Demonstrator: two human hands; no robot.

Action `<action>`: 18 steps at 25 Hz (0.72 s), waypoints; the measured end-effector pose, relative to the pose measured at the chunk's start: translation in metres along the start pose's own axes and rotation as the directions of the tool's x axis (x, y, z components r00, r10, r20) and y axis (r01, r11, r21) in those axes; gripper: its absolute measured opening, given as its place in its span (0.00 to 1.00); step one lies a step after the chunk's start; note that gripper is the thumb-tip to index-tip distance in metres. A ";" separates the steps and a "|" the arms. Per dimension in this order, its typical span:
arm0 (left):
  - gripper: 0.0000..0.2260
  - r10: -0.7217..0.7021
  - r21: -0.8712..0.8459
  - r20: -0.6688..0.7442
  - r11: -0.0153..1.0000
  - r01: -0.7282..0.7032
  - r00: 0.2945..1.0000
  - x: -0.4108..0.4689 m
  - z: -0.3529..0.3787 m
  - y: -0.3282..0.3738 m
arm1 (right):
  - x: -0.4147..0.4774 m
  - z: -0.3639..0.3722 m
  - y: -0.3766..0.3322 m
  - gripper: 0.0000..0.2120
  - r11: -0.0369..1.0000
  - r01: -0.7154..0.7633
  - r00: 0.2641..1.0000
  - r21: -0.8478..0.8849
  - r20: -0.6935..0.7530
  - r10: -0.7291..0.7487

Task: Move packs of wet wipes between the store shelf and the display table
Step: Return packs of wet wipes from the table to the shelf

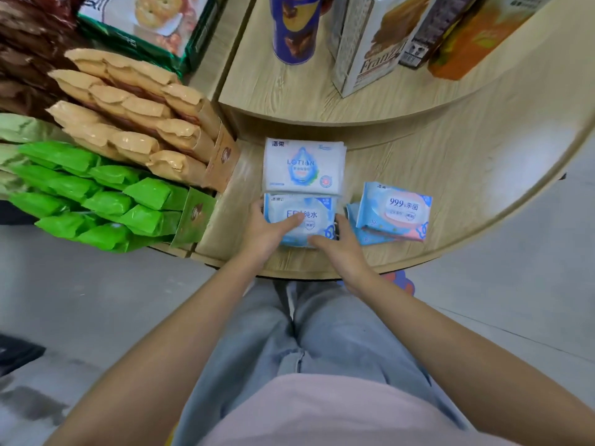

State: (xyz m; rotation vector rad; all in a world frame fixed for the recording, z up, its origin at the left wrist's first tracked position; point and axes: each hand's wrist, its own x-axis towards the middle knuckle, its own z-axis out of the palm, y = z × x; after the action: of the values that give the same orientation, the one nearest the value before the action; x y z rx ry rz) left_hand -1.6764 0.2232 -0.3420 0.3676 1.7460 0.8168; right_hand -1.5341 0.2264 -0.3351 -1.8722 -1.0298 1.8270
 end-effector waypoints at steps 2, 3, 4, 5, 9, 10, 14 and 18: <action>0.28 0.003 0.024 -0.016 1.000 -0.003 1.000 -0.001 -0.014 -0.005 | 0.002 0.003 0.000 0.10 0.999 -0.029 0.999 -0.035 -0.038 0.027; 0.29 -0.008 0.021 -0.023 1.000 0.008 1.000 0.000 -0.024 -0.008 | 0.006 0.005 0.001 0.12 0.998 -0.043 0.997 -0.047 -0.064 0.040; 0.28 -0.027 -0.015 -0.016 1.000 0.027 1.000 0.000 -0.034 -0.012 | 0.009 0.007 0.001 0.14 0.996 -0.070 0.993 -0.046 -0.099 0.065; 0.25 -0.044 -0.062 0.018 0.997 0.045 0.999 0.000 -0.044 -0.016 | 0.012 0.009 0.001 0.14 0.994 -0.097 0.984 -0.050 -0.152 0.088; 0.15 -0.054 -0.210 0.169 0.974 0.090 0.984 -0.003 -0.077 -0.033 | 0.029 0.022 0.003 0.19 0.985 -0.172 0.941 -0.011 -0.299 0.161; 0.16 -0.051 -0.239 0.150 0.967 0.086 0.987 -0.002 -0.082 -0.039 | 0.034 0.027 0.004 0.26 0.984 -0.180 0.940 -0.012 -0.297 0.168; 0.16 -0.037 -0.269 0.086 0.961 0.059 0.996 -0.006 -0.098 -0.053 | 0.055 0.037 0.016 0.51 0.970 -0.220 0.939 -0.102 -0.290 0.183; 0.24 -0.069 -0.298 0.110 0.949 0.099 0.991 -0.013 -0.111 -0.062 | 0.061 0.033 0.015 0.55 0.961 -0.261 0.933 0.096 -0.231 0.276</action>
State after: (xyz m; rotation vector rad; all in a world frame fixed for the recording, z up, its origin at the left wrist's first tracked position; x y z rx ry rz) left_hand -1.7659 0.1334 -0.3595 0.1236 1.5049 0.9712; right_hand -1.5668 0.2492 -0.3934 -2.2192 -0.6498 1.6877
